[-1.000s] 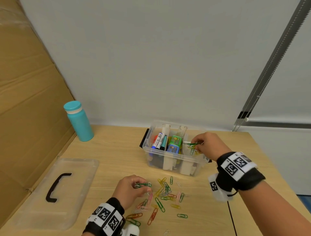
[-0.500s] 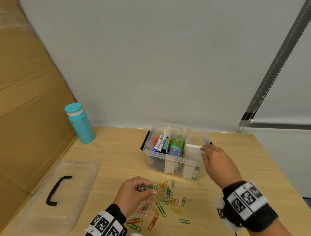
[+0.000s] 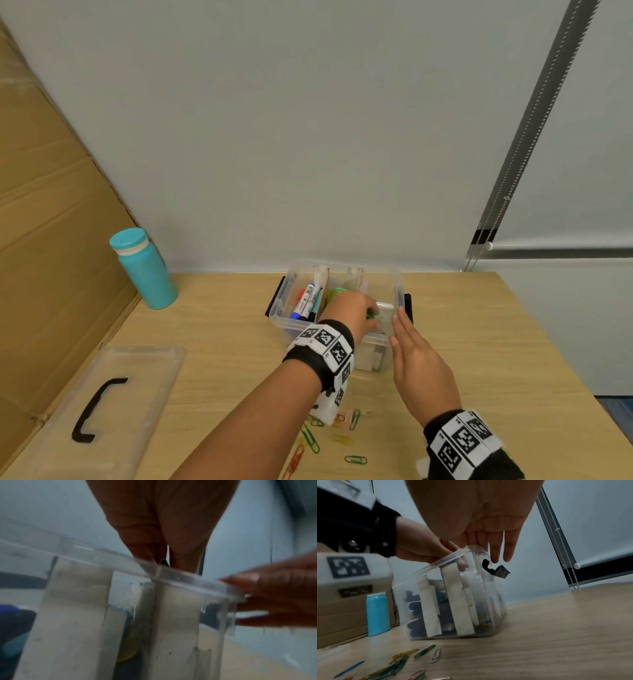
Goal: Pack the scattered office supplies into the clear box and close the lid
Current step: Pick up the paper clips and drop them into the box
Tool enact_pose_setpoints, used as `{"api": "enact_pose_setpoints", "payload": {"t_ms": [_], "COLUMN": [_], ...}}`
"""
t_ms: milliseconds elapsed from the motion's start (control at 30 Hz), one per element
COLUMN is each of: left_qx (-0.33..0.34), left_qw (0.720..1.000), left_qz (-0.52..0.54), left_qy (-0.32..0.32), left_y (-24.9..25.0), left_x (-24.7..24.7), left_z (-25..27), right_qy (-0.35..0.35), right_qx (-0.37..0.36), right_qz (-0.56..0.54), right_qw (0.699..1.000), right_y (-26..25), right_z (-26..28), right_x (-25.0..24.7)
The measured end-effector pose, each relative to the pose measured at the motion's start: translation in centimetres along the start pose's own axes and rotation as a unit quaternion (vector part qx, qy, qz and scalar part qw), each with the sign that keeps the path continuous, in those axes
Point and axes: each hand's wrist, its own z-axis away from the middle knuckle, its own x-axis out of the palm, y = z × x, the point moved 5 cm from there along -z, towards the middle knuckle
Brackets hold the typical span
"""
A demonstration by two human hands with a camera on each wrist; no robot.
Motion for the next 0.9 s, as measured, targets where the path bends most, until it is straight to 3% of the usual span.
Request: {"api": "enact_pose_setpoints", "payload": {"t_ms": [100, 167, 333, 467, 533, 633, 767, 900], "left_qx": [0.002, 0.013, 0.048, 0.030, -0.021, -0.114, -0.151, -0.149], "left_qw": [0.996, 0.996, 0.996, 0.990, 0.994, 0.993, 0.975, 0.974], "left_qz": [-0.050, -0.046, 0.046, 0.067, 0.058, 0.020, 0.011, 0.009], "left_qy": [-0.072, -0.081, 0.055, 0.119, 0.092, -0.025, -0.161, -0.169], "left_y": [0.3, 0.6, -0.2, -4.6, -8.1, -12.6, -15.5, -16.1], "left_x": [1.0, 0.4, -3.8, -4.9, -3.9, -0.9, 2.9, 4.7], "left_z": [-1.1, -0.8, 4.2, 10.5, 13.3, 16.8, 20.1, 20.9], "right_qy": [-0.006, -0.011, -0.032, 0.016, -0.028, -0.156, -0.309, -0.370], "right_qx": [-0.005, -0.006, -0.018, 0.032, 0.041, 0.059, 0.086, 0.051], "right_qz": [0.002, 0.000, -0.048, -0.055, -0.064, -0.073, -0.037, 0.018], "right_qw": [1.000, 1.000, 0.998, 0.998, 0.997, 0.983, 0.946, 0.928], "right_y": [0.1, 0.1, 0.2, -0.1, -0.6, -1.2, -2.1, -4.6], "right_z": [0.0, 0.0, 0.3, 2.8, 4.2, 5.7, 6.4, 6.1], "right_x": [0.1, 0.1, 0.2, -0.1, 0.7, 3.4, 7.1, 9.4]}}
